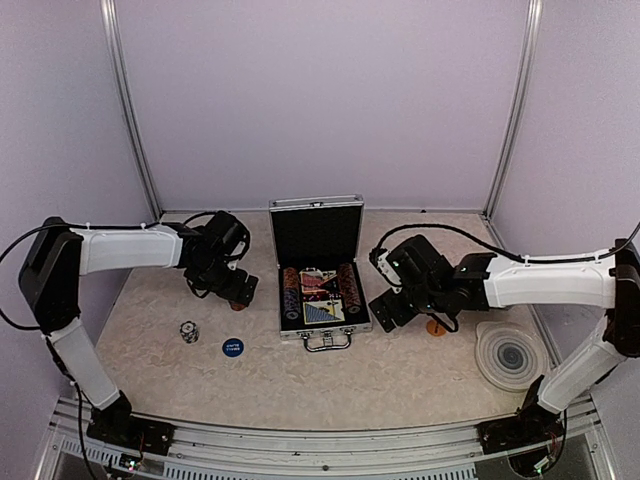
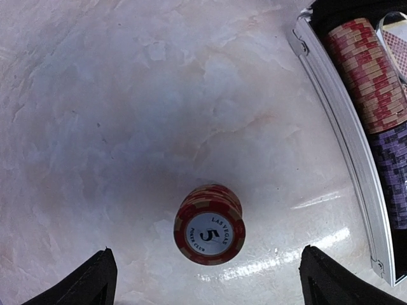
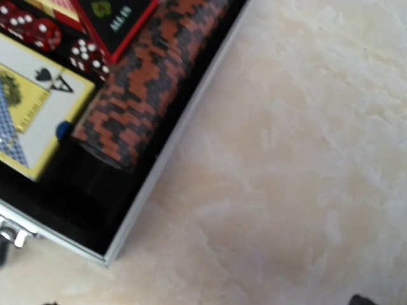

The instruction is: Pack up texas hold em set

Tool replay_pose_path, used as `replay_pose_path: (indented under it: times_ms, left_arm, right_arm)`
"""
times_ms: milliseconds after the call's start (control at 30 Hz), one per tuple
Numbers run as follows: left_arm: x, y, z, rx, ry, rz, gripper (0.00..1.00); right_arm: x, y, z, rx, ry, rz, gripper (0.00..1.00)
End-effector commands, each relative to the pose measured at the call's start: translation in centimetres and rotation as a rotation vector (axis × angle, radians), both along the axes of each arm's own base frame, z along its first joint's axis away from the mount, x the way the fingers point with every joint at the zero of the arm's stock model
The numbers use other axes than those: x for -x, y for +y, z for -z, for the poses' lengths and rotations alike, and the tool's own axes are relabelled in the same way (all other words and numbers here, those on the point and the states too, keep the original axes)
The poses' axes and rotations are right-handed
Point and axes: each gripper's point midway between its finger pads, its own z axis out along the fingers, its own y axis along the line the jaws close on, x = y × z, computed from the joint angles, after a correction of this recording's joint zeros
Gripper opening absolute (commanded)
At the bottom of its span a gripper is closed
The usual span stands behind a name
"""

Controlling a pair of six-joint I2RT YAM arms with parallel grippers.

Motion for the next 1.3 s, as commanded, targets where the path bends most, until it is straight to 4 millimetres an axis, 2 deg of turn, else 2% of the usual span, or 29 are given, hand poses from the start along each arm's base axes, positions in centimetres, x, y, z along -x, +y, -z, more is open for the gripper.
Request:
replay_pose_path:
  times_ms: [0,333,767,1100,1267]
  left_arm:
    - [0.1,-0.8,1.0,-0.005,0.071,0.040,0.99]
    - [-1.0,-0.9,2.8,0.015,0.161,0.039,0.96]
    - [-0.5,0.0,4.5,0.020,0.259,0.038,0.90]
    - [-0.9,-0.4,6.3,0.012,0.298,0.044,0.85]
    - [-1.2,-0.5,6.5,0.012,0.300,0.042,0.82]
  right_arm:
    - [-0.1,0.1,-1.1,-0.055,-0.030,-0.013,0.99]
    - [0.0,0.1,-1.8,-0.072,-0.050,-0.020,0.99]
    - [-0.1,0.0,-1.5,-0.058,-0.054,-0.025,0.99]
    - [-0.1,0.0,-1.3,-0.052,-0.054,-0.026,0.99]
    - [-0.2,-0.1,-1.2,-0.046,-0.055,-0.025,0.99]
